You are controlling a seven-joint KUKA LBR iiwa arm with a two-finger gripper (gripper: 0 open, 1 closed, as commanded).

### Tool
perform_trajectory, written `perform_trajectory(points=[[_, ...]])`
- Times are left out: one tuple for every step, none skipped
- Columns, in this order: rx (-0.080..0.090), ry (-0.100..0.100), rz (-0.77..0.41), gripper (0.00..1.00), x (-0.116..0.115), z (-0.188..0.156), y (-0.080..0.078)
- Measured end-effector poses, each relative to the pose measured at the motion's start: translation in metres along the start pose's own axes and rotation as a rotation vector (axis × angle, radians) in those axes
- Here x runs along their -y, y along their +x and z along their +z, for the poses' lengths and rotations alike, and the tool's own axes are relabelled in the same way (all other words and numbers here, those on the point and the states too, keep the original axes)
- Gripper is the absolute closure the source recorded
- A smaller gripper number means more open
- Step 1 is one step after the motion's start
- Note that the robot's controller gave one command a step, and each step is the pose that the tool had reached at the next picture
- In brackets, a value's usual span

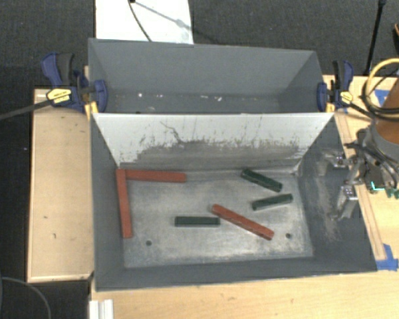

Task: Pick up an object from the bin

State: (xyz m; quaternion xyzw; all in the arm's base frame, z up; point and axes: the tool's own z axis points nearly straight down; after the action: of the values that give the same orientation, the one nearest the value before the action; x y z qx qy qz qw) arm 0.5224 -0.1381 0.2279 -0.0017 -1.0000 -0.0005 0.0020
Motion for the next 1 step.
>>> perform_trajectory(points=[[0.0,-0.002,0.076,0.0,-0.0446,0.1233,-0.0373]])
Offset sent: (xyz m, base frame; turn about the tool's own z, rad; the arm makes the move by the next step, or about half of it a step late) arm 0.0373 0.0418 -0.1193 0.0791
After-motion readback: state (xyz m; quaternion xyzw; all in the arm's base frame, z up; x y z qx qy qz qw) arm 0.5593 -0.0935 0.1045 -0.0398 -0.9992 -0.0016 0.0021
